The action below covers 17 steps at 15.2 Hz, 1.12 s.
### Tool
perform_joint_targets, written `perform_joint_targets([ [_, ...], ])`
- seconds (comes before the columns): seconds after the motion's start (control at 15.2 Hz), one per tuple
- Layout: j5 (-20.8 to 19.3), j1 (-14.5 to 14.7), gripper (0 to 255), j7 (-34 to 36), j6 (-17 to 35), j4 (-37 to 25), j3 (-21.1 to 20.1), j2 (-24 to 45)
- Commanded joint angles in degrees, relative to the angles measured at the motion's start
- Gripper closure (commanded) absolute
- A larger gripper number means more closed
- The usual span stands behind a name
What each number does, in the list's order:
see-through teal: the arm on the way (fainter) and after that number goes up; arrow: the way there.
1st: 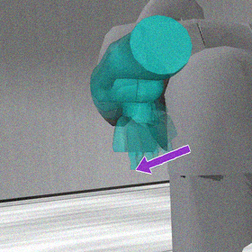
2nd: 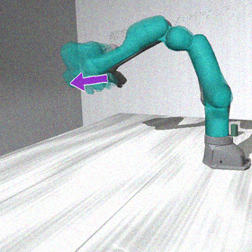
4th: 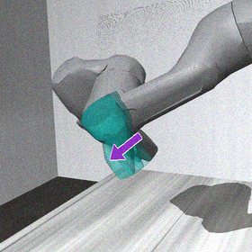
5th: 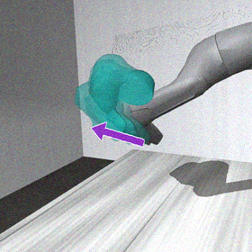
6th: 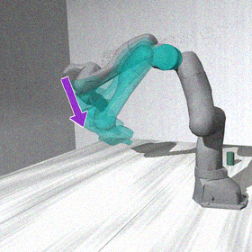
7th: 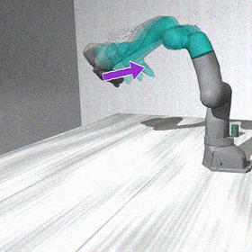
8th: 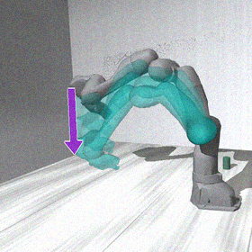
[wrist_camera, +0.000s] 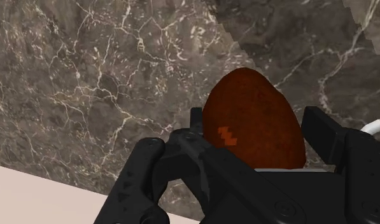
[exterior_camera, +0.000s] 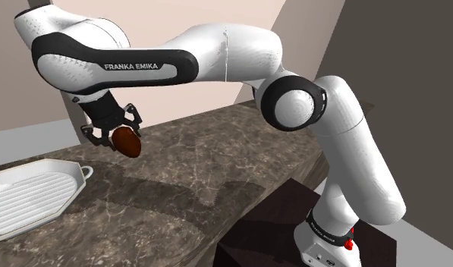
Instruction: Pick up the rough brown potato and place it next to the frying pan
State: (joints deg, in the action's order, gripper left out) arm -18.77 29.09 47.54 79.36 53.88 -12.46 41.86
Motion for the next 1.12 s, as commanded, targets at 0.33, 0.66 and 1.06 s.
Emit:
perform_joint_targets([
  [0.33, 0.1, -0.8, 255, 1.4, 5.8, 6.6, -0.2, -0.7],
  [0.66, 0.0, -1.2, 255, 2.2, 9.4, 10.2, -0.2, -0.5],
  [1.06, -0.2, -1.5, 255, 3.0, 13.3, 13.5, -0.1, 0.3],
])
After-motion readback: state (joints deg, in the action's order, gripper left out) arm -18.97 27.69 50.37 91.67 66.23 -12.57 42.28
